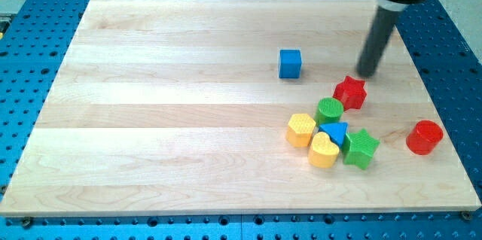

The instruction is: Move the green circle to the bottom of the blue cube

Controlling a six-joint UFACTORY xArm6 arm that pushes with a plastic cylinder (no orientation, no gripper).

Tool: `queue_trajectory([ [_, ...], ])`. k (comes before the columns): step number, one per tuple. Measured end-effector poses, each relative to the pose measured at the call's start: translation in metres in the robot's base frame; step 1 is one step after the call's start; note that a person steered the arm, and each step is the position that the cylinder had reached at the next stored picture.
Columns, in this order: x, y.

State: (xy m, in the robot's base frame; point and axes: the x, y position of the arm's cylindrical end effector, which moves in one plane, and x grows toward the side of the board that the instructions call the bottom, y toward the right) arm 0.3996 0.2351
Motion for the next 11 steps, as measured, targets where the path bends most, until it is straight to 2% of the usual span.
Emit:
queue_trajectory([
  [1,0.056,0.016],
  [4,0.064,0.015],
  [5,0.105,0.010],
  [6,0.117,-0.025],
  [7,0.117,-0.093],
  [8,0.096,-0.118],
  [10,0.083,-0.116],
  [11,0.074,-0.136],
])
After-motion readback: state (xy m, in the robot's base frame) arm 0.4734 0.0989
